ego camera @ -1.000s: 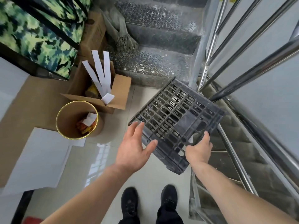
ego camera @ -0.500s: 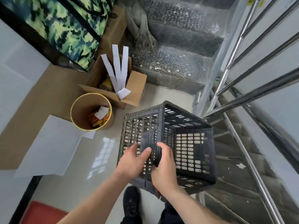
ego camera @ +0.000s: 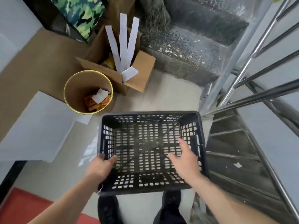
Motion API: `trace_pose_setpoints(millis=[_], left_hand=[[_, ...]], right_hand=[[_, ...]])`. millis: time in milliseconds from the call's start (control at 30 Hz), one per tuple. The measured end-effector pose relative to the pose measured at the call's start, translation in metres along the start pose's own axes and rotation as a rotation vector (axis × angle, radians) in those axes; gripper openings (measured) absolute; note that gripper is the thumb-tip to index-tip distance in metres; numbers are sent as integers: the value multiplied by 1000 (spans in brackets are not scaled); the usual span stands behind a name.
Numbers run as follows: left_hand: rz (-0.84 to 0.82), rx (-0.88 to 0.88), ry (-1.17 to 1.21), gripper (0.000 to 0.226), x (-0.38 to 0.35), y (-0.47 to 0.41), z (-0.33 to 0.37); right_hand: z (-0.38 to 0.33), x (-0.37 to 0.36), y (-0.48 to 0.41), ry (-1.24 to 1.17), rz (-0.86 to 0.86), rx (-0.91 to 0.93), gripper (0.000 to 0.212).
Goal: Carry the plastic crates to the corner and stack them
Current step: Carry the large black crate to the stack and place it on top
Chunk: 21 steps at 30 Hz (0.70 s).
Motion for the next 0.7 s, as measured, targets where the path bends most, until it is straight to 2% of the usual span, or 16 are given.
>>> trace_pose_setpoints(millis=[100,167,367,533,600,700], left_hand=[[71,-30,-74,66,7,-27,-14],[120,-45,-129,74,7,-44,-24],[235,4,-116,72,6,-95,-64],[241,8,30,38,6,-121,-72],[258,20,110,32,10,-126,-73],[294,53,197,30,22,-121,-82]], right_hand=[[27,4,-32,137,88,-29,75],[39,4,-49,229,123,-43,77],[81,4,-88,400,174,-163,90],[97,-1,-108,249,256,-223,98],[97,6,-110,147,341,-264,92],[88,9,-101,101,387,-291,67]])
Point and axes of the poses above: each hand's wrist, its own y-axis away from the middle knuckle, its own x-axis out of the back of the hand, z = x × y, the point moved 9 cm from there along -y, towards the middle knuckle
